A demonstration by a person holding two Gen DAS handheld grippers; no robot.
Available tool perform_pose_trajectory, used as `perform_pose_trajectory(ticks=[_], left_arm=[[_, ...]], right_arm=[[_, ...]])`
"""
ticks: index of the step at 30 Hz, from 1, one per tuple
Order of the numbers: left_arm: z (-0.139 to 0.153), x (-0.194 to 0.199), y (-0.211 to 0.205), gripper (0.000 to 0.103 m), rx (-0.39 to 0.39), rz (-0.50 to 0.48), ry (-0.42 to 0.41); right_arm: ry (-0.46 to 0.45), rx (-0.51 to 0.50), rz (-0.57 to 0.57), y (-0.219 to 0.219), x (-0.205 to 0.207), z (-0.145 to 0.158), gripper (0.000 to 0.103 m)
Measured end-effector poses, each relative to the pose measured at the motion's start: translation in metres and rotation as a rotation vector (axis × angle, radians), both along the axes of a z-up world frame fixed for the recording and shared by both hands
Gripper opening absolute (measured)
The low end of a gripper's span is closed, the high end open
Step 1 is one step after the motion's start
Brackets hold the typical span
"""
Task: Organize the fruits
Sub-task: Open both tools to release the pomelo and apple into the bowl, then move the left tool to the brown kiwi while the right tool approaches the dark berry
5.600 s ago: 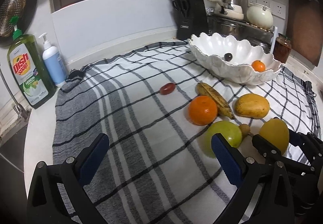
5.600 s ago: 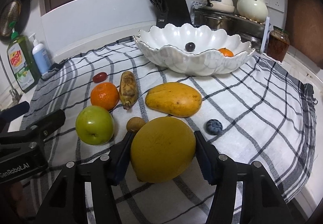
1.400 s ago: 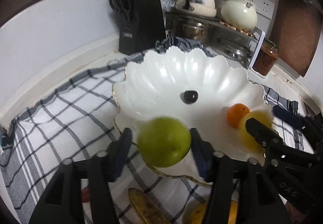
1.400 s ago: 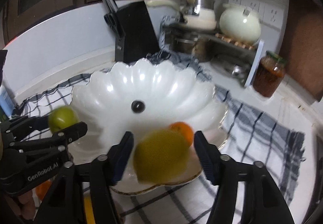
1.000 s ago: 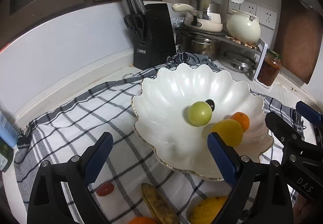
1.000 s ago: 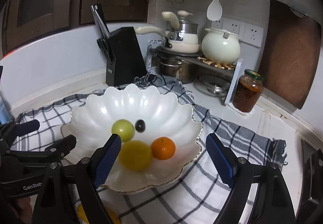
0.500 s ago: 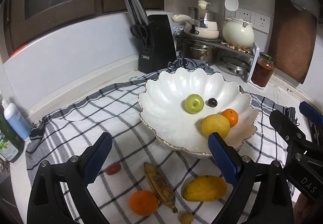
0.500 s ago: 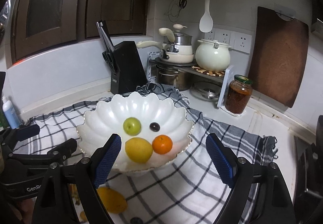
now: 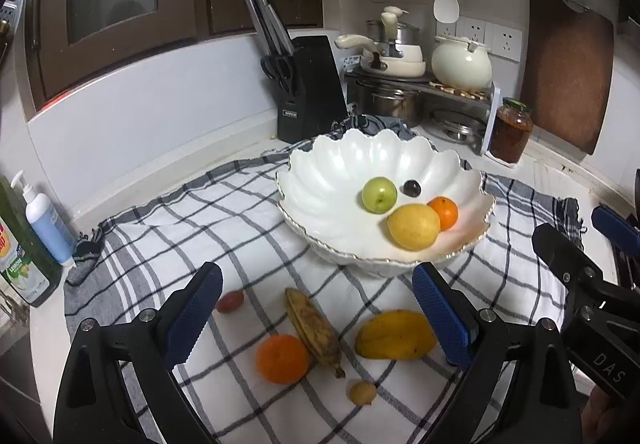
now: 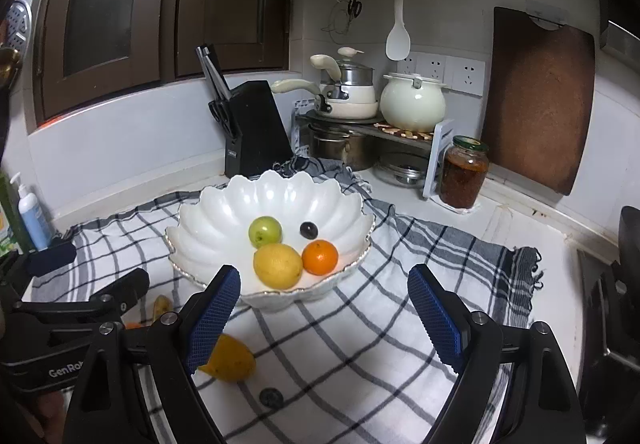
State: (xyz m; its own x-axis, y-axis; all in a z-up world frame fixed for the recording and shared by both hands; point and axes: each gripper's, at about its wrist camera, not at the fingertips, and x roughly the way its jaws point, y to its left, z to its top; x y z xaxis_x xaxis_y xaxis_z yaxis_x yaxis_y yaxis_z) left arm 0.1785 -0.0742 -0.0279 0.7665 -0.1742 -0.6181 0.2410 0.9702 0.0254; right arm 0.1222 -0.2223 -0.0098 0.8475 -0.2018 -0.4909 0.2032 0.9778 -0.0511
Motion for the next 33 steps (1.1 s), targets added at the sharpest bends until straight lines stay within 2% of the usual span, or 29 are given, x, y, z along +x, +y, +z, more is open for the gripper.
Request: perform_pose_trajectory(ticks=[11,19,33], left_arm=[[-0.023,-0.025,0.003,0.097,0.000,-0.006,0.022],[-0.041,-0.040,0.001,0.096,0.036,-0.017,0.020],[-0.080,-0.037,-0.009,0.077,0.054,-0.043,0.115]], right_arm=[[0.025,0.030,-0.001,0.001,-0.022,-0.025,0.086],[0.038,0.050,0.006,-0.001,-0.031,-0.046,0.086],[0.106,0.097,0.003,-0.008,-0.030,-0.084,0.079]])
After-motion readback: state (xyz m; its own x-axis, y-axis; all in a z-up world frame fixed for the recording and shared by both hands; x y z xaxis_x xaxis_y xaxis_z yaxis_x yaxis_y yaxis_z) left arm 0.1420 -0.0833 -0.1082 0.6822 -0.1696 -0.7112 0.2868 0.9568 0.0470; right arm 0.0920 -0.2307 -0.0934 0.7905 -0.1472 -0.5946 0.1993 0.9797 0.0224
